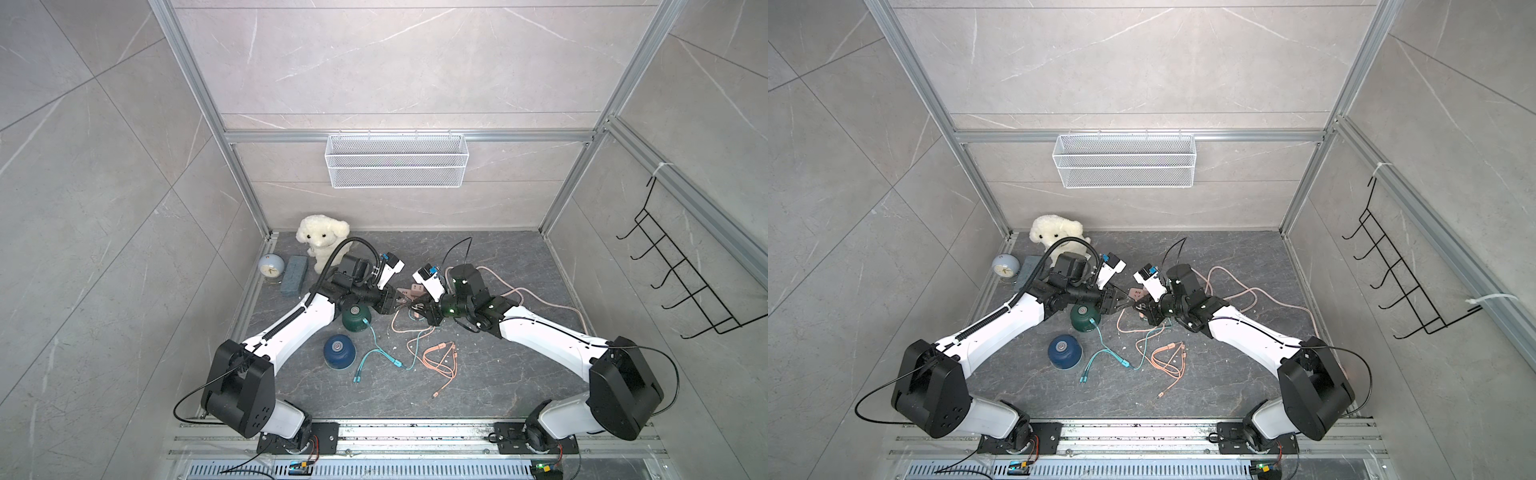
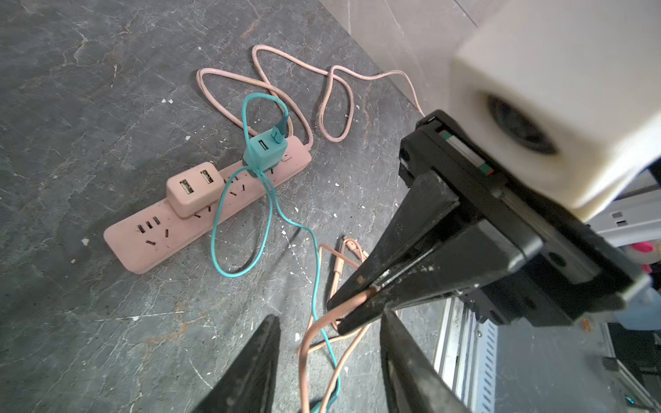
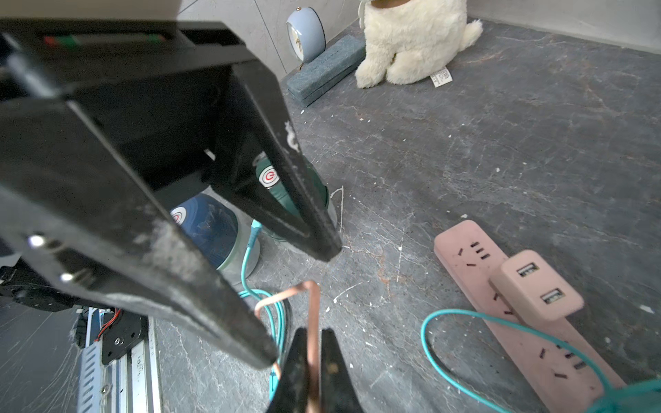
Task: Charge the cordless meat grinders
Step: Adjust the charging cable at the center of the board.
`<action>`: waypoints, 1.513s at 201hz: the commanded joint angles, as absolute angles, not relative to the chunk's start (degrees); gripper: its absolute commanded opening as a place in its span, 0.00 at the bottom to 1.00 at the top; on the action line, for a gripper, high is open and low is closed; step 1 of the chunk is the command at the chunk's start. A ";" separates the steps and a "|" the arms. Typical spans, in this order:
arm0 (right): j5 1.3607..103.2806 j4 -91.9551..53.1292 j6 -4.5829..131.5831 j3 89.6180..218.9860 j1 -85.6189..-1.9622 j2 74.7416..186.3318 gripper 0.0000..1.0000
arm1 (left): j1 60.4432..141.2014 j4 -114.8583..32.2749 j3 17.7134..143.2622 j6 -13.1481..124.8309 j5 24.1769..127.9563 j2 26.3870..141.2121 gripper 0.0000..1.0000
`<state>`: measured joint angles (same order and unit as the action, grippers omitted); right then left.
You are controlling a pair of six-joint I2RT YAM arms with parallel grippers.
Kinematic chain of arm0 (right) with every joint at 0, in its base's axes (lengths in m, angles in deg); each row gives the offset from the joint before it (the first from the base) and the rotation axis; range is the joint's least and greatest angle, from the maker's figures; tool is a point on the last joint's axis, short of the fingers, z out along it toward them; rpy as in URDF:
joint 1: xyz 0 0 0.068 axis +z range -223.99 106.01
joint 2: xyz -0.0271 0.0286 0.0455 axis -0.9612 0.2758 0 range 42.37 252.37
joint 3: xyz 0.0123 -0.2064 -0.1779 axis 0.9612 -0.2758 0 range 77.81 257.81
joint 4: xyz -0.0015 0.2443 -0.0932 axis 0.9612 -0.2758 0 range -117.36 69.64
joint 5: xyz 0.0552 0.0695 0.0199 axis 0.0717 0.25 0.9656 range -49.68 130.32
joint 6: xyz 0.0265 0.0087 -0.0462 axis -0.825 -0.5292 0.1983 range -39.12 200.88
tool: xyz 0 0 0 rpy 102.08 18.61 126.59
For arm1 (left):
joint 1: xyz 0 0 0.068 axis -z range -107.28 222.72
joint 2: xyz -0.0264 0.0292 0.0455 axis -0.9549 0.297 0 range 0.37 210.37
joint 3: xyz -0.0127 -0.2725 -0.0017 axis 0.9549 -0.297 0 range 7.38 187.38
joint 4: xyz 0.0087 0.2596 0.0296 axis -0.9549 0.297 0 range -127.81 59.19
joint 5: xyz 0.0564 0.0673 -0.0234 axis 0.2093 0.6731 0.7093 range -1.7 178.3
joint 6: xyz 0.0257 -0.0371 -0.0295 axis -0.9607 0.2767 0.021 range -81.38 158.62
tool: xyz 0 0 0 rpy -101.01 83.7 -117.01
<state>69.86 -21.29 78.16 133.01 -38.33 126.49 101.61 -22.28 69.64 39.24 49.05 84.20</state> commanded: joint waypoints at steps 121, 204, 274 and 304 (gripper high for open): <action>77.54 -26.67 81.26 136.35 -38.02 122.88 0.00 | 102.31 -22.18 68.33 37.58 35.96 82.54 0.00; 73.54 -28.73 81.94 137.00 -38.00 122.59 0.00 | 102.33 -21.20 69.14 37.29 37.50 82.69 0.00; 73.22 -29.87 82.91 137.28 -38.22 121.84 0.00 | 102.34 -22.12 65.02 38.68 37.28 80.26 0.26; 74.75 -30.38 83.14 137.76 -38.22 122.35 0.00 | 102.33 -22.52 64.91 38.86 37.26 80.79 0.04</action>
